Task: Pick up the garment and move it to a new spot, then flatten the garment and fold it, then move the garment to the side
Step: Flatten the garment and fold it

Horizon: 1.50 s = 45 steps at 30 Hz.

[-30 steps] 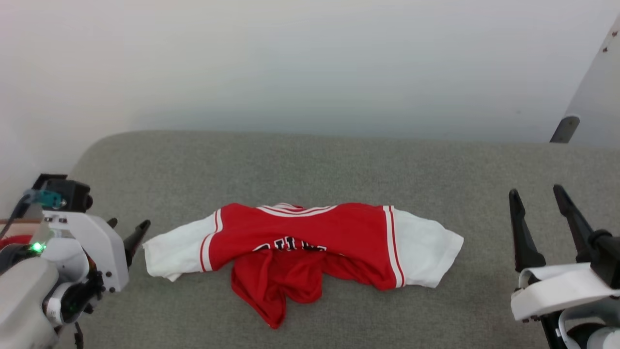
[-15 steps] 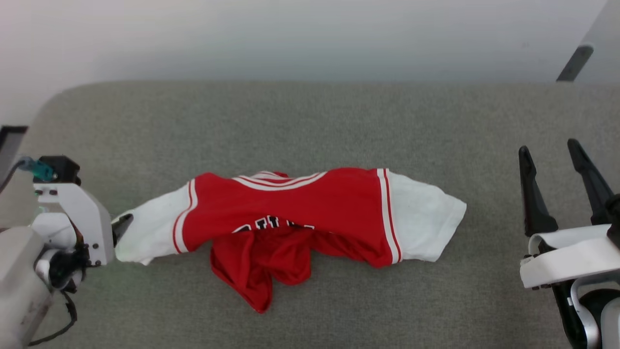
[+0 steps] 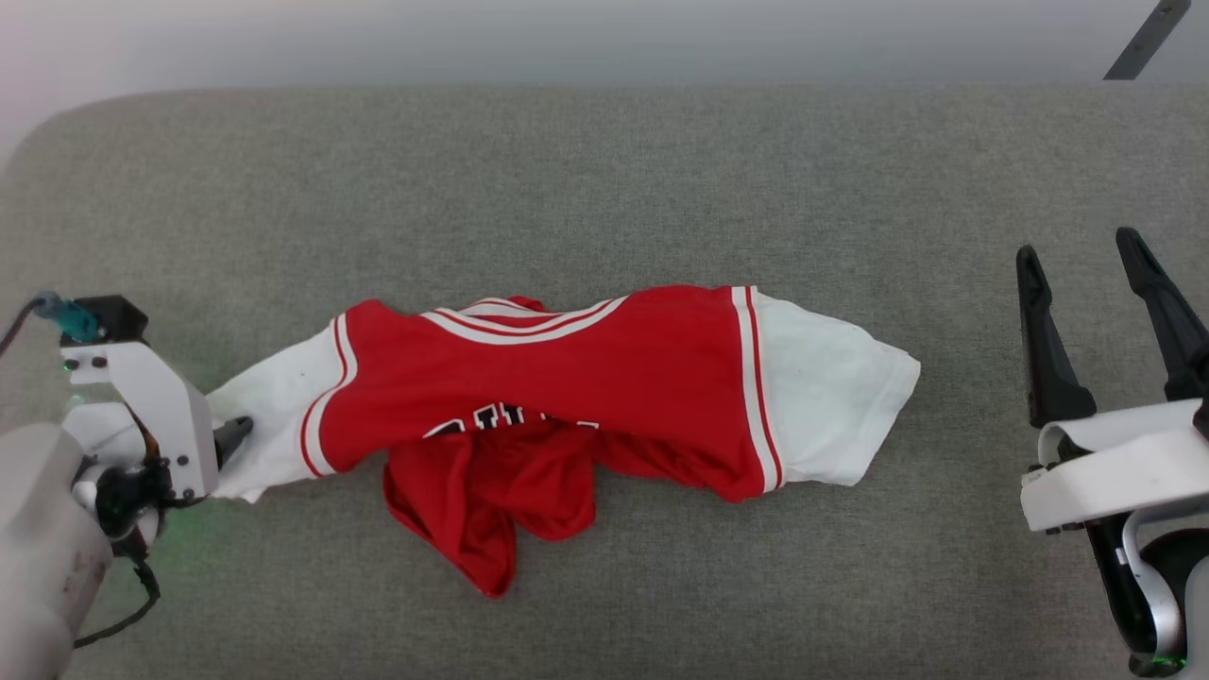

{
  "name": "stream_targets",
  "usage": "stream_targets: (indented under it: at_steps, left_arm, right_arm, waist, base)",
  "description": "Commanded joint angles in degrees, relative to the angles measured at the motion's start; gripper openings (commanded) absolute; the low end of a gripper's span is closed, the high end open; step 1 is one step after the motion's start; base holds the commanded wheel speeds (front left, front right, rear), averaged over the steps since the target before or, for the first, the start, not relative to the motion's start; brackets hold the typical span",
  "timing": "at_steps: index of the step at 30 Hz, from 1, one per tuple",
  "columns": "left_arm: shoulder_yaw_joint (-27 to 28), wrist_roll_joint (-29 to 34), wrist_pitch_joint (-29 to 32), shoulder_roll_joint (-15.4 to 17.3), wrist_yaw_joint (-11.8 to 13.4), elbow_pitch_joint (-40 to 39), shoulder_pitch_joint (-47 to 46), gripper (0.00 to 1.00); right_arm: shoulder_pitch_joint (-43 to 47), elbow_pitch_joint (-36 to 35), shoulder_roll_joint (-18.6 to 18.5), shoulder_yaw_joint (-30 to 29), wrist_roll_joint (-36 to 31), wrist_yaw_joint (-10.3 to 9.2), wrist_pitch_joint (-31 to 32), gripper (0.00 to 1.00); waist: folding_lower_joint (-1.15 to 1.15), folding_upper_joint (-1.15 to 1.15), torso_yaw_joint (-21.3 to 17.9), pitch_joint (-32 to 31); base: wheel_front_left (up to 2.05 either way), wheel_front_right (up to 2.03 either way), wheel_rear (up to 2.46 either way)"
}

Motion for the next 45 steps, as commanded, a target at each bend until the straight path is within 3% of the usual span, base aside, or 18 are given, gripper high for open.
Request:
stream_targets:
  at_steps: [1, 2, 3, 4, 10, 14, 19, 28, 33, 34, 35, 45]
  left_arm:
    - [-0.7, -0.2, 0.6, -1.5, -0.4, 1.1, 0.6, 1.00]
    - [-0.8, -0.4, 0.9, -1.9, -0.6, 1.5, 0.5, 0.69]
    - [-0.8, -0.5, 1.1, -2.1, -0.8, 1.8, 0.4, 0.20]
    - [-0.8, -0.6, 1.1, -2.3, -0.8, 2.1, 0.2, 0.00]
    - [-1.1, -0.7, 0.9, -2.8, -1.2, 3.3, -1.2, 0.00]
    - [-1.6, -0.5, 0.2, -3.5, -1.2, 2.7, -2.4, 0.00]
    - [-2.4, -0.8, 0.2, -4.2, -1.2, 1.3, -3.2, 0.00]
    - [-3.4, -1.4, -0.6, -5.1, -1.2, 0.2, -4.2, 0.00]
    - [-3.9, -1.6, -1.1, -5.8, -1.2, 0.1, -4.8, 0.00]
    - [-3.9, -1.7, -1.1, -5.9, -1.2, 0.1, -4.8, 0.00]
    - [-4.0, -1.9, -1.2, -6.1, -1.2, 0.1, -4.7, 0.00]
    - [-5.0, -1.8, -0.8, -4.5, -1.2, 0.4, -7.4, 0.00]
  right_arm:
    - [-1.0, -0.4, -0.3, 0.4, 0.4, -0.03, 0.6, 1.00]
    - [-1.3, -0.4, -0.2, 0.4, 1.0, -0.03, 1.2, 1.00]
    - [-1.7, -0.3, -0.2, 0.4, 1.4, -0.03, 2.0, 1.00]
    - [-2.0, -0.2, -0.4, 0.7, 1.9, -0.03, 3.1, 1.00]
    - [-3.9, 3.4, -3.3, 3.0, 7.9, -0.03, 16.6, 1.00]
    - [-6.7, 7.9, -5.8, 3.6, 11.8, -0.04, 27.5, 1.00]
    - [-11.4, 14.8, -7.0, 5.1, 14.8, -0.03, 36.8, 1.00]
    - [-16.9, 24.6, -5.9, 7.5, 13.1, -0.03, 44.1, 1.00]
    - [-18.4, 31.2, -3.0, 6.1, 12.1, -0.02, 47.3, 1.00]
    - [-18.6, 32.7, -2.0, 5.0, 12.2, -0.02, 48.1, 0.61]
    - [-18.9, 33.8, -1.4, 4.9, 11.9, 0.00, 48.7, 0.00]
    - [-26.1, 39.0, 2.6, -2.9, 10.2, 0.00, 50.3, 0.00]
  waist:
    - [0.00, 0.00, 0.0, 0.3]
    - [0.00, 0.00, 0.0, 0.4]
    - [0.00, 0.00, 0.1, 0.4]
    - [0.00, 0.00, 0.1, 0.5]
    - [0.00, 0.00, 0.4, 1.2]
    - [0.00, 0.00, 1.0, 1.9]
    - [0.00, 0.00, 1.8, 2.8]
    - [0.00, 0.00, 3.1, 3.7]
    - [0.00, 0.00, 3.8, 4.2]
    - [0.00, 0.00, 3.8, 4.2]
    - [0.00, 0.00, 3.9, 4.2]
    - [0.00, 0.00, 3.7, 0.9]
  base:
    - [0.00, 0.00, 0.00]
    - [0.00, 0.00, 0.00]
    - [0.00, 0.00, 0.00]
    - [0.00, 0.00, 0.00]
    - [0.00, 0.00, 0.00]
    - [0.00, 0.00, 0.00]
    - [0.00, 0.00, 0.00]
    - [0.00, 0.00, 0.00]
    - [0.00, 0.00, 0.00]
    - [0.00, 0.00, 0.00]
    - [0.00, 0.00, 0.00]
    - [0.00, 0.00, 0.00]
